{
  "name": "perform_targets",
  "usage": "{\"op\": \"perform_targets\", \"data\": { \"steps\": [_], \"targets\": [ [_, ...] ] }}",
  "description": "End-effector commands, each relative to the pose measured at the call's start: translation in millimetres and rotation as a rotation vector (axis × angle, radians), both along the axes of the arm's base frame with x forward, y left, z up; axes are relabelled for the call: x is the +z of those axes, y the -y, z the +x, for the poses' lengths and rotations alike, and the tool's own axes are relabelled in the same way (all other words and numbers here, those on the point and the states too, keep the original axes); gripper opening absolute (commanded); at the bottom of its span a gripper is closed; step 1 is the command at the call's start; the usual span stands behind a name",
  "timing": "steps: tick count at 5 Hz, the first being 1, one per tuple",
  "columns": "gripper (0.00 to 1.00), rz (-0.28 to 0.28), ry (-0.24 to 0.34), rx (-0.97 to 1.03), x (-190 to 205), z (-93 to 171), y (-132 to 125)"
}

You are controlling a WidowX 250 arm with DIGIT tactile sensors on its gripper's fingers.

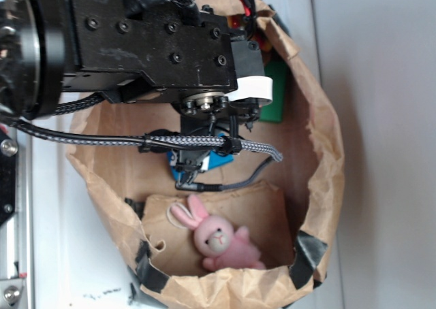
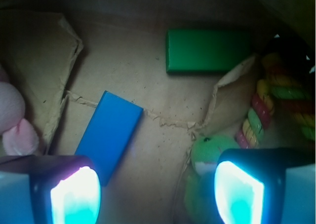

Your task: Grab the green animal.

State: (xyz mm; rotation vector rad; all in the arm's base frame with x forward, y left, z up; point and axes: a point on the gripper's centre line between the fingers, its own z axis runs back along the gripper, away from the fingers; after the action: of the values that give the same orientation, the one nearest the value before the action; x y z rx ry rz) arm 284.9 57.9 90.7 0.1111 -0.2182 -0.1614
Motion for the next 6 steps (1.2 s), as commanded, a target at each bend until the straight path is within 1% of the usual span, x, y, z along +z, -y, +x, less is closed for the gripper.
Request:
{"op": "perform_targets", "data": {
  "steps": [1,3,4,6],
  "targets": [
    [1.00,0.050,0.048,0.012,-2,-8,-6],
    [1.00,0.040,0.002,0.055,1,-9,-18],
    [1.00,0.060,0.011,0.094,-3,-5,-30],
    [1.00,0.077,0.046,0.121,-7,-1,-45]
  ]
}}
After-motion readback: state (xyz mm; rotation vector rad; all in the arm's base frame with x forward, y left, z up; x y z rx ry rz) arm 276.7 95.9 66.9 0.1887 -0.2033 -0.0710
